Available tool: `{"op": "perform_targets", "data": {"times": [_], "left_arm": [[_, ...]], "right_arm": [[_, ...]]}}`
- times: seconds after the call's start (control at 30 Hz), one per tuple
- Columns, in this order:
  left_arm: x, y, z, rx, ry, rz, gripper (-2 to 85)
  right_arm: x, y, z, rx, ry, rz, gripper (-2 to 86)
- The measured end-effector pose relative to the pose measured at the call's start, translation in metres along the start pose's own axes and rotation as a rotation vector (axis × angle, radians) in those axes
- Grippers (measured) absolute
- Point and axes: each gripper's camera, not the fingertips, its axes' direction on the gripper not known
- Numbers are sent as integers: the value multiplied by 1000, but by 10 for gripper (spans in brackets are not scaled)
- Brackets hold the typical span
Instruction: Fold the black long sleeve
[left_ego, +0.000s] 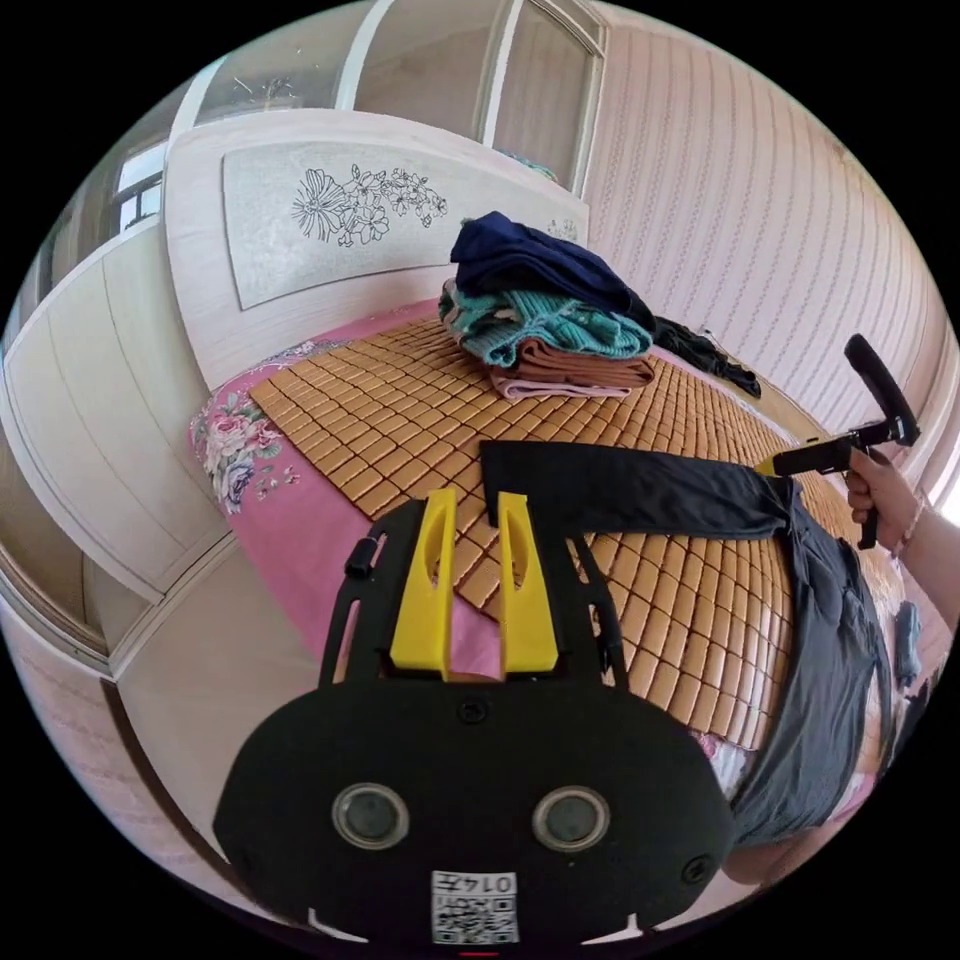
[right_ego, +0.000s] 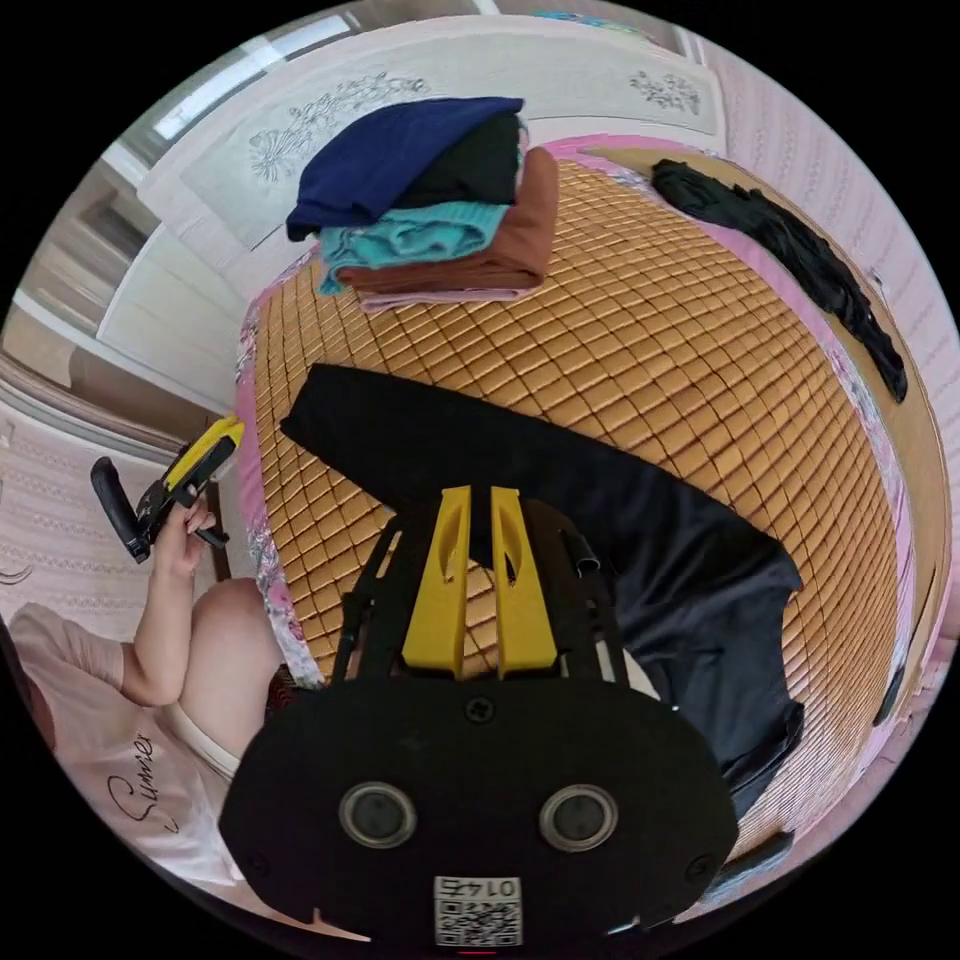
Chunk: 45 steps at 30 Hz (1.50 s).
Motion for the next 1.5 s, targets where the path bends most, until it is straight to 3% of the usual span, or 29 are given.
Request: {"op": "perform_targets", "data": {"times": [0.13,0.37,0.53,0.67,0.8,1.13,1.3,1.5], "left_arm": [[-29,5,28,-106,58,-44,91],[-40,-6,46,-109,195,-79,101],[-36,-14,60,-169,233,-62,81],[-34,-17,68,-211,242,-50,24],[-34,-17,69,-216,275,-52,-3],[-6,-16,43,-173,266,25,-9],[27,-13,3,21,362,177,-10],[101,-6,-46,223,647,343,-10]], "right_arm": [[-82,-51,35,-41,-62,-110,49],[-188,-115,105,-132,-94,-254,83],[-219,-121,138,-204,-56,-304,78],[-224,-107,140,-164,6,-309,8],[-210,-93,134,-168,-117,-233,-1],[-177,-17,54,-15,-204,-214,-5],[-136,45,-13,138,-262,-129,-4],[-60,174,-125,364,-381,22,-4]]}}
